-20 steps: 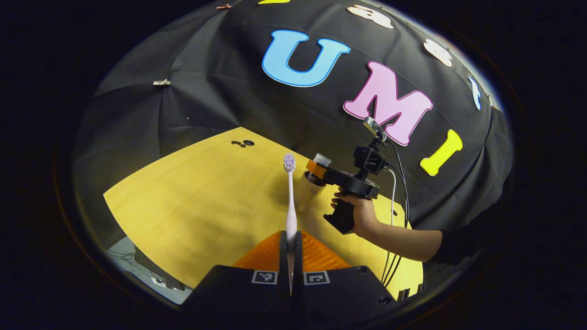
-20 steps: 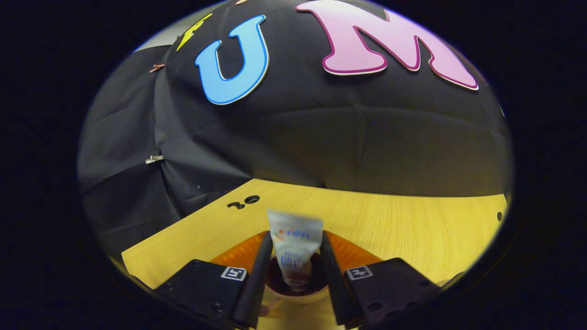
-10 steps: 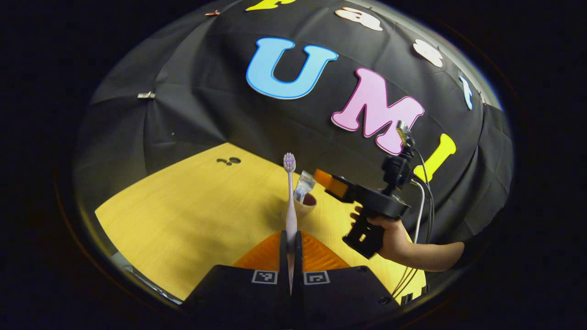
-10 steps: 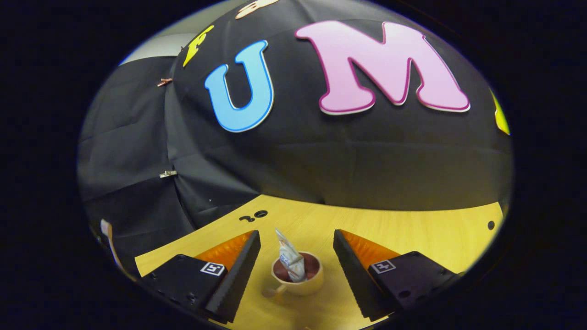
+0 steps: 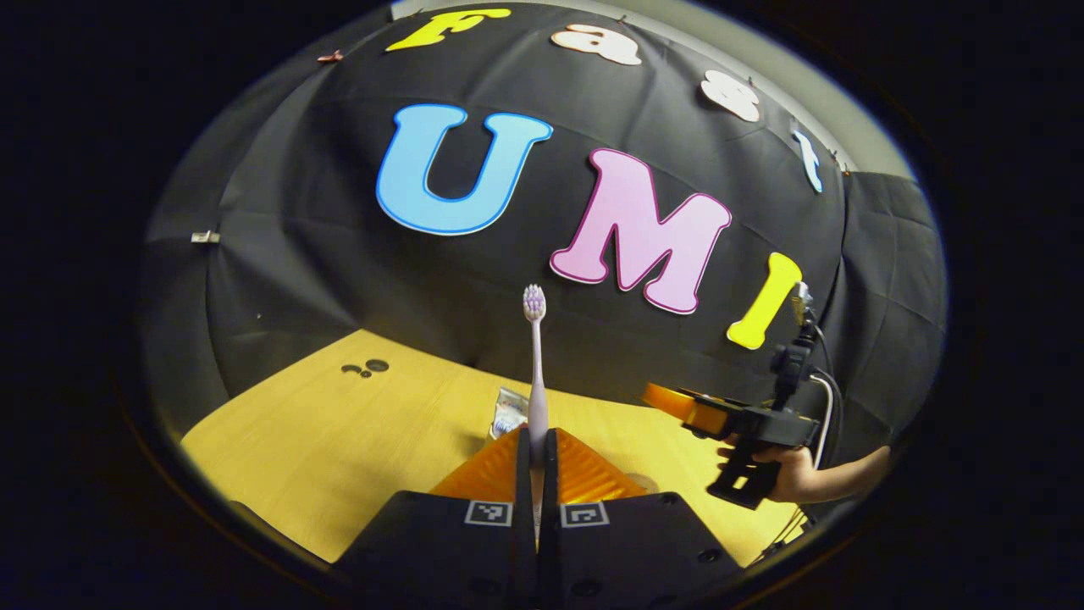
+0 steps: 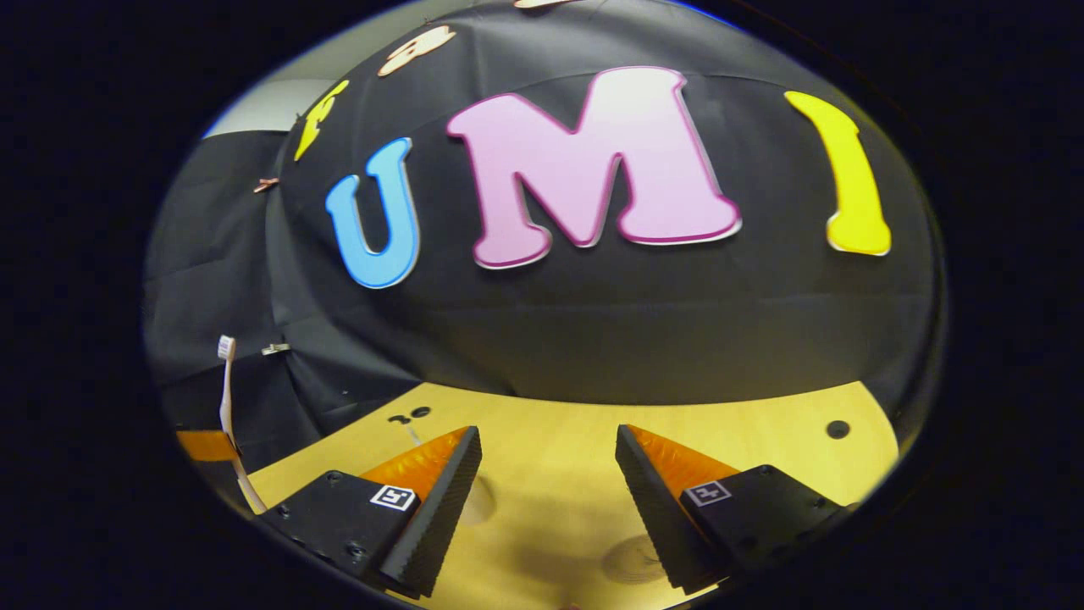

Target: Put the toothbrush and toothpaste on the desktop into the cup, then pick up the cup and place it on the coaster on the desktop.

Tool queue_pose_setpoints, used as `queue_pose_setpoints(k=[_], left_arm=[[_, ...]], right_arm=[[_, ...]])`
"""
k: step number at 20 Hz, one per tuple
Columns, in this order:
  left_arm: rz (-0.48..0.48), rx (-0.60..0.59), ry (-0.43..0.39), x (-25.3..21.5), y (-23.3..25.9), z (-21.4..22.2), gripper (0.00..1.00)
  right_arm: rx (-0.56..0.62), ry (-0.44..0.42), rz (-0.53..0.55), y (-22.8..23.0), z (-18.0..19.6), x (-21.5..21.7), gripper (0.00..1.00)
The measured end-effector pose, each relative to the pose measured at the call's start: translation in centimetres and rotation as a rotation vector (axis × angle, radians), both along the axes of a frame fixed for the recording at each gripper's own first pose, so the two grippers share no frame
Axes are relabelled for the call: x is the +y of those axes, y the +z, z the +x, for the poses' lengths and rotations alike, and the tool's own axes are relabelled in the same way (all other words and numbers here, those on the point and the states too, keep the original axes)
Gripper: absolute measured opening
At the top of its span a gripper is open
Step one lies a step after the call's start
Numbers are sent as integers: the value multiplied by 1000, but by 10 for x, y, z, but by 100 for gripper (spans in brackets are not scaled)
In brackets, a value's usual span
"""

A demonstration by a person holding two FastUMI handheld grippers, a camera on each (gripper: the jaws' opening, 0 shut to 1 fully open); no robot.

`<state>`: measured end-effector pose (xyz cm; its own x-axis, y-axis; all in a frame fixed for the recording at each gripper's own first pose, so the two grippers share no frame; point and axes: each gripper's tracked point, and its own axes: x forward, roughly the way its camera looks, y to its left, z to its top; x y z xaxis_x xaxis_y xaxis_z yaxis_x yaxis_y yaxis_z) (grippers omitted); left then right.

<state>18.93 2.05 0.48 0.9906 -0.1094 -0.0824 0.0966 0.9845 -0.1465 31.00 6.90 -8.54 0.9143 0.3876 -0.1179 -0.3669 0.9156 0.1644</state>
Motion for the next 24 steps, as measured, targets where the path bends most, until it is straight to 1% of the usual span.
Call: queue_pose_setpoints(k=[3, 5, 8, 9, 10, 13, 16, 19, 22, 24], left_arm=[[30, -55, -9, -5, 6, 30, 6], [27, -96, -6, -6, 11, 52, 6], [13, -141, -11, -6, 7, 87, 6], [2, -149, -6, -4, 3, 99, 6], [-8, -158, -5, -3, -1, 109, 6], [-23, -181, 19, 6, -15, 139, 7], [-23, -217, 47, 14, -25, 158, 7], [-21, -263, 59, 17, -34, 164, 8], [-6, -276, 67, 17, -48, 169, 8], [-19, -286, 74, 17, -54, 169, 9]], right_arm=[[-5, -112, -6, 2, -2, -63, 98], [-5, -177, -8, 3, -5, -97, 98], [3, -257, -2, 0, -14, -137, 98], [7, -282, 3, -2, -17, -150, 100], [7, -297, 4, -4, -20, -157, 98], [6, -325, -8, -9, -31, -178, 98], [18, -348, -15, -15, -39, -198, 98], [47, -380, -15, -24, -41, -212, 98], [55, -403, -3, -29, -42, -217, 98], [69, -403, 10, -35, -42, -212, 98]])
